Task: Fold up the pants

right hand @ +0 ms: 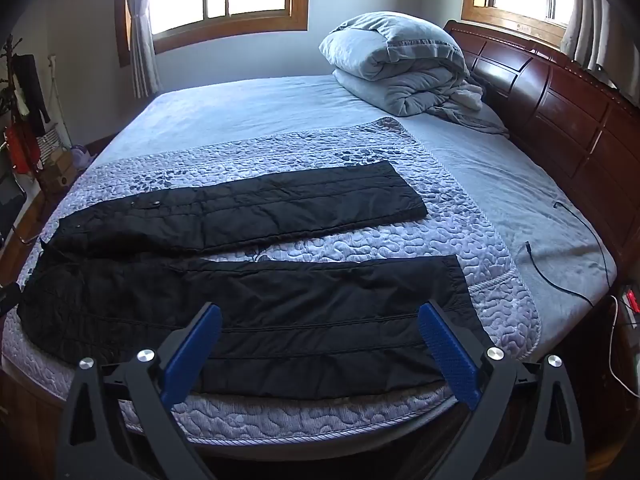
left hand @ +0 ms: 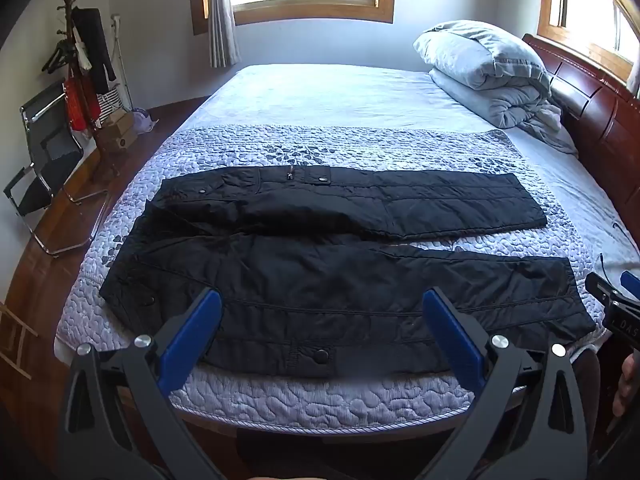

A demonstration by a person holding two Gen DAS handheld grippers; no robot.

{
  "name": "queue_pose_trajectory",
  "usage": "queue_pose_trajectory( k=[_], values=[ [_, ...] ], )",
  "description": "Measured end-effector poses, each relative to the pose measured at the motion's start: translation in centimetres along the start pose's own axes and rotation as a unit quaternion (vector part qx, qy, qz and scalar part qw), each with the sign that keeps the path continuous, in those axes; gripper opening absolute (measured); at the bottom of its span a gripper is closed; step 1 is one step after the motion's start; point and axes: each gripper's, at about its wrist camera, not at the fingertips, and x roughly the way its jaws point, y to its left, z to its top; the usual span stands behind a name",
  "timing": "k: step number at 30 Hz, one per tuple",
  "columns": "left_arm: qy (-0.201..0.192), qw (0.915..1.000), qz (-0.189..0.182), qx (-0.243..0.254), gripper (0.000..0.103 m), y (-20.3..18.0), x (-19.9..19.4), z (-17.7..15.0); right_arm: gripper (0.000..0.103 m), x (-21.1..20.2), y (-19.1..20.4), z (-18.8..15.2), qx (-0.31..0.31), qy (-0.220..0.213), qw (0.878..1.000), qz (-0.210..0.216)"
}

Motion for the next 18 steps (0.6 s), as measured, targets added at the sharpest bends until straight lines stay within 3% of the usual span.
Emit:
queue_pose_trajectory(
  k=[18],
  values=[
    [-0.002, 1.0, 0.001, 0.001, 0.101, 0.02, -0.27, 0.29, 0.1, 0.01, 0.28, 0.24, -0.001, 0.0, 1.0, 0.0]
  ],
)
